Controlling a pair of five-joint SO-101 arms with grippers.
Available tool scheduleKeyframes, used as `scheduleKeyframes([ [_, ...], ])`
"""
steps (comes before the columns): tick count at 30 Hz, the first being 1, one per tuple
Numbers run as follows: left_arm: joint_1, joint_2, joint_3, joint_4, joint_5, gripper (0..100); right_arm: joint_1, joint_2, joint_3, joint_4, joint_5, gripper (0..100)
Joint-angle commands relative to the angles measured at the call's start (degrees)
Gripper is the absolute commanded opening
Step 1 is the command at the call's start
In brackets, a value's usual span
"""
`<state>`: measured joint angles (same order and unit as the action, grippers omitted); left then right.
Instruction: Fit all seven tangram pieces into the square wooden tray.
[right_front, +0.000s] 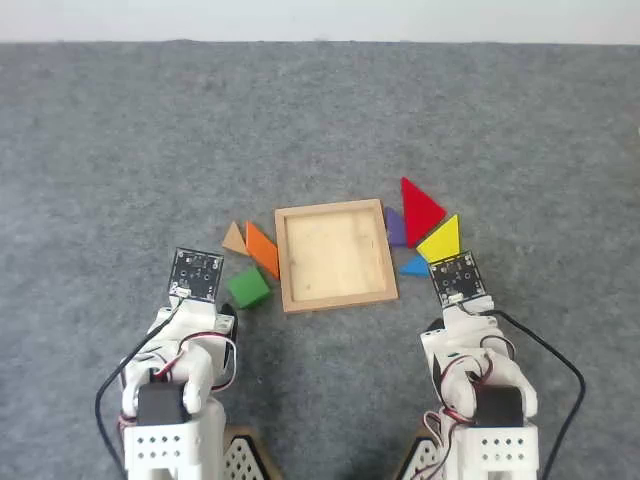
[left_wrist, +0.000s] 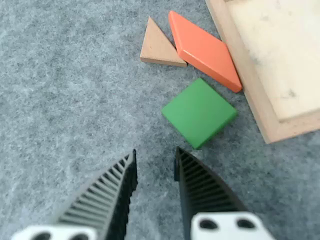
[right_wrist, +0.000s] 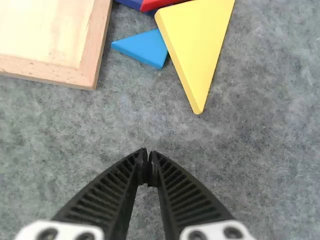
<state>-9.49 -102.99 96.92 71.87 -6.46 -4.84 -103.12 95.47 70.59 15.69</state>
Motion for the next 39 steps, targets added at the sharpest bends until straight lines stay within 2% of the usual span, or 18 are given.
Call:
scheduleKeyframes([
  [1,-0.4,-1.1,-0.5,0.4,0.9,12,-0.4,-0.8,1.0,0.5,-0.4,1.1],
  [36,-0.4,-1.1,-0.5,0.4,0.9,12,-0.4,-0.8,0.6,-0.3,-0.3,1.2],
  [38,-0.4,-1.1,-0.5,0.4,0.9,12,-0.7,-0.8,0.8,-2.8,1.1,1.3],
  [39,-0.4,-1.1,-0.5,0.4,0.9,12,-0.7,-0.8,0.6,-3.4,4.3,1.8],
])
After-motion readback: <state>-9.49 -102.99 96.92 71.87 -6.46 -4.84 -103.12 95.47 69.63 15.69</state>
